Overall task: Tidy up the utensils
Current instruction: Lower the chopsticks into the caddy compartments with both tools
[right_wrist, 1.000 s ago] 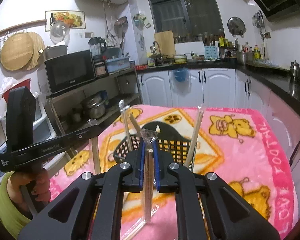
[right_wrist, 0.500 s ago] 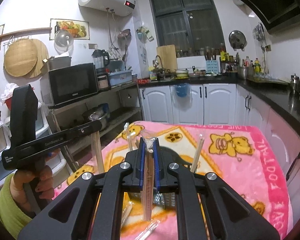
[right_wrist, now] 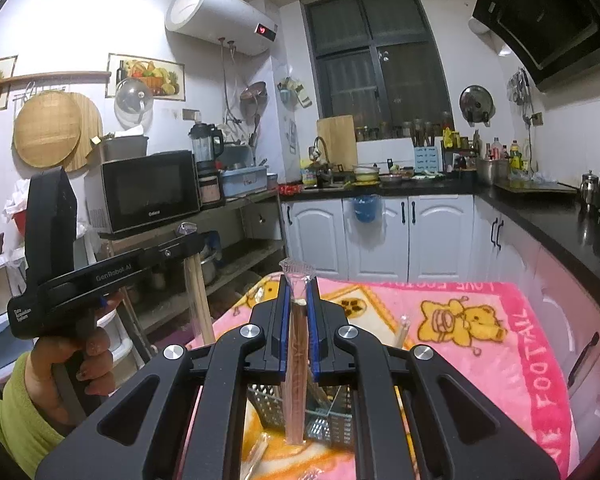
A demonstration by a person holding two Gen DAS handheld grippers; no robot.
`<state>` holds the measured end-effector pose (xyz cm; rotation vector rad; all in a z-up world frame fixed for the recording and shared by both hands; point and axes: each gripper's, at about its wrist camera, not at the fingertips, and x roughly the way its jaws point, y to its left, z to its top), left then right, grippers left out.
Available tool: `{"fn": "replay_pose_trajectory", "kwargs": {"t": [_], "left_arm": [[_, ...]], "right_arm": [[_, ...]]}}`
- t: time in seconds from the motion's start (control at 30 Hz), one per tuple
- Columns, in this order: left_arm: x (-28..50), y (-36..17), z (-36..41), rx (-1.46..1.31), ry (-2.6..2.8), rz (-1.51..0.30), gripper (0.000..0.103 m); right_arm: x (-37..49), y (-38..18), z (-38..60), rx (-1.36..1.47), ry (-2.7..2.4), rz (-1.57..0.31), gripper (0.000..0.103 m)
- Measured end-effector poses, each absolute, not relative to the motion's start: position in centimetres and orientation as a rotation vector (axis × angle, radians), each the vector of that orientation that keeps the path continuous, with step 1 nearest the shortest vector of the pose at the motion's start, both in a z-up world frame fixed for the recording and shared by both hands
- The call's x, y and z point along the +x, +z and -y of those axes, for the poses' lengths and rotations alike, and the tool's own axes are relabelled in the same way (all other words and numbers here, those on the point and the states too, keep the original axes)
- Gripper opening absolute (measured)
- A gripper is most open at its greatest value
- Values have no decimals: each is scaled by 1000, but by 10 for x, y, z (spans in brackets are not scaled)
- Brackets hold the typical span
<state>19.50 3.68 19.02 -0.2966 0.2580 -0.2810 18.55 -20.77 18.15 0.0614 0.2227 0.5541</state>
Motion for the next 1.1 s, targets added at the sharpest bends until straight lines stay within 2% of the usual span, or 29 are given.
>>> {"fn": "replay_pose_trajectory", "kwargs": {"t": [0.7,1.1], "left_arm": [[217,202,-46,-336,-154,-140,3],[233,186,-40,-328,-129,-156,3]], "right_arm": [[207,200,218,60,466,-134,8],[223,189,216,56,433,-149,8]]}}
